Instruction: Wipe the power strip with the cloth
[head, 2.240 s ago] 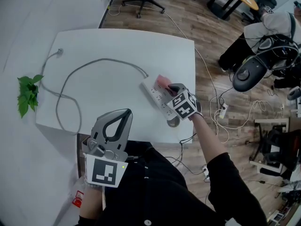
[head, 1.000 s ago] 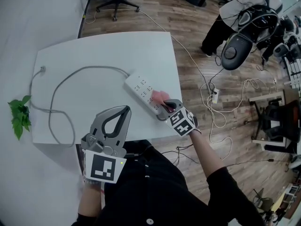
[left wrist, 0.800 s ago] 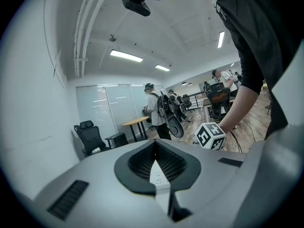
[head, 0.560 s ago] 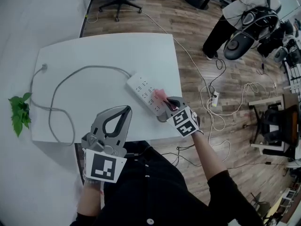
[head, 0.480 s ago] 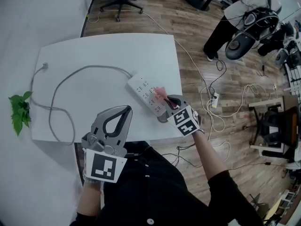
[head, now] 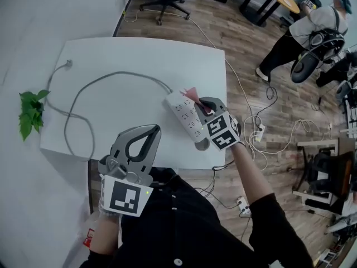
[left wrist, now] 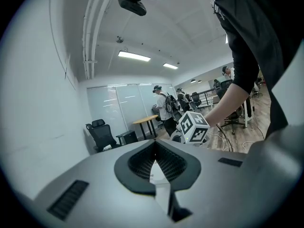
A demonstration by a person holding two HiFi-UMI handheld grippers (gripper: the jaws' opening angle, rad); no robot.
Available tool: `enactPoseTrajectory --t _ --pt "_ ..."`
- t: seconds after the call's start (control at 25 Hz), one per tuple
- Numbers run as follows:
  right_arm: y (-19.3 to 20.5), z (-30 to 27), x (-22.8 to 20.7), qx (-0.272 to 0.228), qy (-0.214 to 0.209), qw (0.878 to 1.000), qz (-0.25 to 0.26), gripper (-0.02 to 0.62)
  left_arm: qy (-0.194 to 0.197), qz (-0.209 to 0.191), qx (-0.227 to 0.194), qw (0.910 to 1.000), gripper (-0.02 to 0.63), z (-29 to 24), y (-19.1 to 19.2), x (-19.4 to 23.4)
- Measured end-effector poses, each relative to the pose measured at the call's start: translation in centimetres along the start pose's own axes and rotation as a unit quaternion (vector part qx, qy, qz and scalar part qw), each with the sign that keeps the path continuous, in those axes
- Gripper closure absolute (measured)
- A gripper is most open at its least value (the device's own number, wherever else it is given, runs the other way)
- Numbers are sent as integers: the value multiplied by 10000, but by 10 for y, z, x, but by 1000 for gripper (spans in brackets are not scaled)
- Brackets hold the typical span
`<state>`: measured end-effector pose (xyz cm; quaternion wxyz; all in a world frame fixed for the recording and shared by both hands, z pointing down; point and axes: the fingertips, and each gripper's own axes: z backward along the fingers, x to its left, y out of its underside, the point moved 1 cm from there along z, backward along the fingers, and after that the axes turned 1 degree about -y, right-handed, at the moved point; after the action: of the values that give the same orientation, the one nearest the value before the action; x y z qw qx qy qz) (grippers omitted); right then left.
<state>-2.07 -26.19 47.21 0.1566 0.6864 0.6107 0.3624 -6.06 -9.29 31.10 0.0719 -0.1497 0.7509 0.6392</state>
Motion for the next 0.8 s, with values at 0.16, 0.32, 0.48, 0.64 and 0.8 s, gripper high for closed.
enactPoseTrajectory --t 0.16,0.32,0.48,0.64,0.8 --pt "-24 -23 7 -63 -225 9992 337 546 -218 60 116 9997 592 12 9 9" --pt "-38 -49 19 -46 -469 9971 605 546 -471 98 202 9986 592 24 14 19" --pt "-40 -73 30 112 -662 9941 847 545 -603 177 328 9975 592 34 25 23" --pt "-32 -93 39 333 -817 9910 1011 545 -736 220 400 9962 592 43 31 26" --pt "-21 -104 50 521 -995 9880 1056 545 -818 258 447 9953 592 48 35 28"
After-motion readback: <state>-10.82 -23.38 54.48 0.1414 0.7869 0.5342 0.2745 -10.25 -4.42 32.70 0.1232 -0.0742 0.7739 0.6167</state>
